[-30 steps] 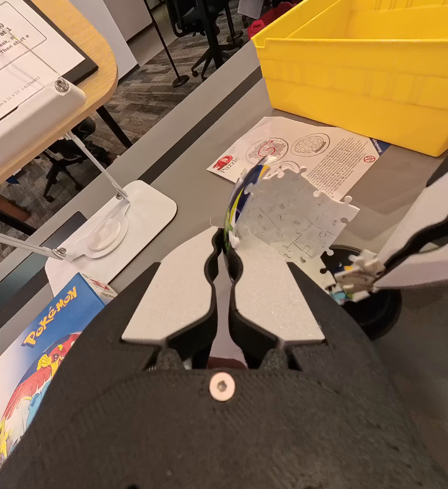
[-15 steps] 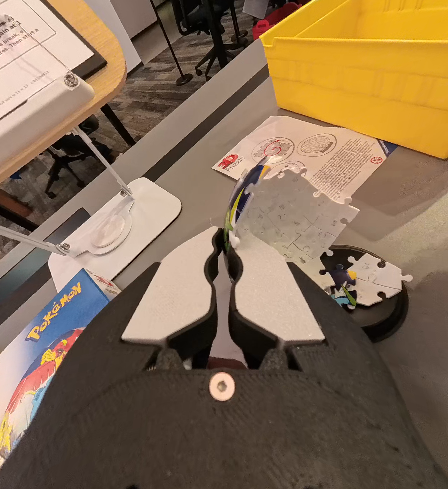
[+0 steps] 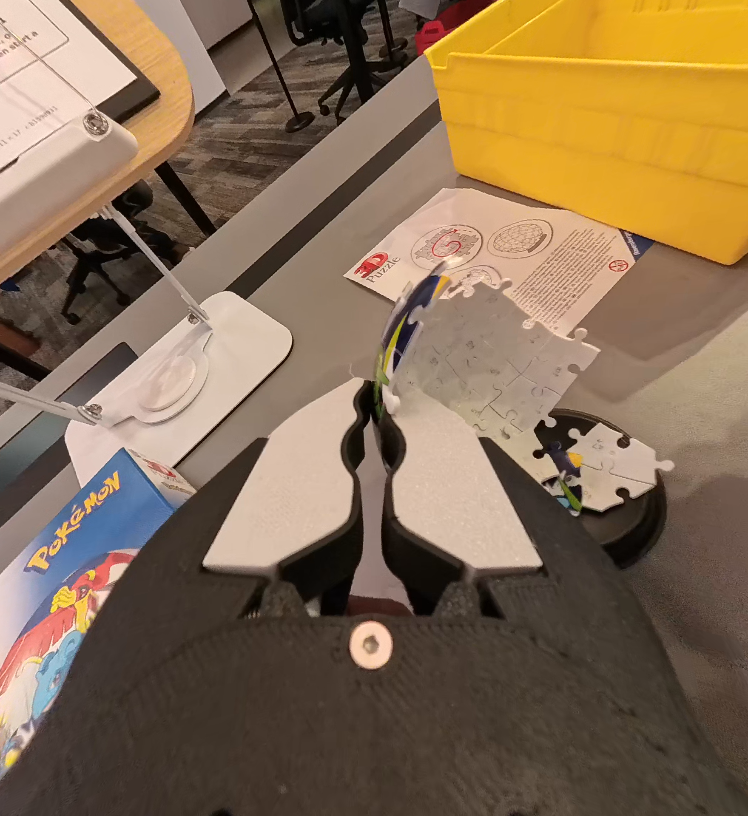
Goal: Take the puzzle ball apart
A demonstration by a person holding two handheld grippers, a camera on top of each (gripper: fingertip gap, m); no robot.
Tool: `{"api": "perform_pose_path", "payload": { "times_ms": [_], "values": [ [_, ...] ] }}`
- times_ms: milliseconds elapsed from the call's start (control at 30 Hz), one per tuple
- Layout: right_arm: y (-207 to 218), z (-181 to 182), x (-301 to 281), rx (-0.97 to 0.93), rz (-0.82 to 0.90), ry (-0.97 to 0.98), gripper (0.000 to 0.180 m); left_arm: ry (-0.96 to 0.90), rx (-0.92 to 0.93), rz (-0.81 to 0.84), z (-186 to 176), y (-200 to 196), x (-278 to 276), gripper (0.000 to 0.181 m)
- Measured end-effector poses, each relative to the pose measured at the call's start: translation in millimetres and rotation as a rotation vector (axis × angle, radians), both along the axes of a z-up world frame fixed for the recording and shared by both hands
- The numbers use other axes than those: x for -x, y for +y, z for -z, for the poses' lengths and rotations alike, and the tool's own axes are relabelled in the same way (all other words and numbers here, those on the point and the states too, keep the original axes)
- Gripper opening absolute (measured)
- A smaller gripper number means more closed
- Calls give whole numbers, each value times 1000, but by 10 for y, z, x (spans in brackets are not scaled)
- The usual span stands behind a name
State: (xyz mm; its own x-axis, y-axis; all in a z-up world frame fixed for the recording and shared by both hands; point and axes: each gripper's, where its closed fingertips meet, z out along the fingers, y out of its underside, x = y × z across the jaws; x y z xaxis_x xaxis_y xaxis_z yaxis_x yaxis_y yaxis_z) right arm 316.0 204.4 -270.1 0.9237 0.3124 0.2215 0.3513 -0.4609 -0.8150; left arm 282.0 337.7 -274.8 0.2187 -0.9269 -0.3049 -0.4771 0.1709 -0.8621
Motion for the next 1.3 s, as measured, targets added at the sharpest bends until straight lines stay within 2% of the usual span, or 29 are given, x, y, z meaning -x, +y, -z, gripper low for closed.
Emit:
{"api": "perform_pose_path", "payload": {
  "times_ms": [67, 167, 267, 400, 433, 700, 800, 1033, 1300],
  "values": [
    [189, 305, 273, 57, -57, -72, 30, 5, 6, 5, 3, -23, -6, 2],
    [411, 673, 465, 137, -102, -84, 28, 21, 16, 7, 13, -54, 11, 2],
    [505, 861, 447, 186, -97, -119, 23, 34, 61, 6, 45, -51, 45, 2],
    [537, 847, 443, 147, -110, -148, 10, 20, 129, 5, 86, -37, 53, 2],
    [533, 839, 449, 132, -117, -161, 0, 16, 142, 7, 93, -38, 50, 2],
    [473, 617, 622, 15, -198, -147, 5, 19, 146, 4, 111, -40, 47, 2],
    [519, 752, 573, 61, -187, -243, 28, 26, 145, 10, 109, -63, 25, 2],
    [547, 802, 575, 54, -186, -252, 8, 29, 141, 8, 102, -70, 30, 2],
    [418, 630, 592, -24, -170, -205, 5, 14, 172, -1, 139, -51, 35, 3]
  ]
}}
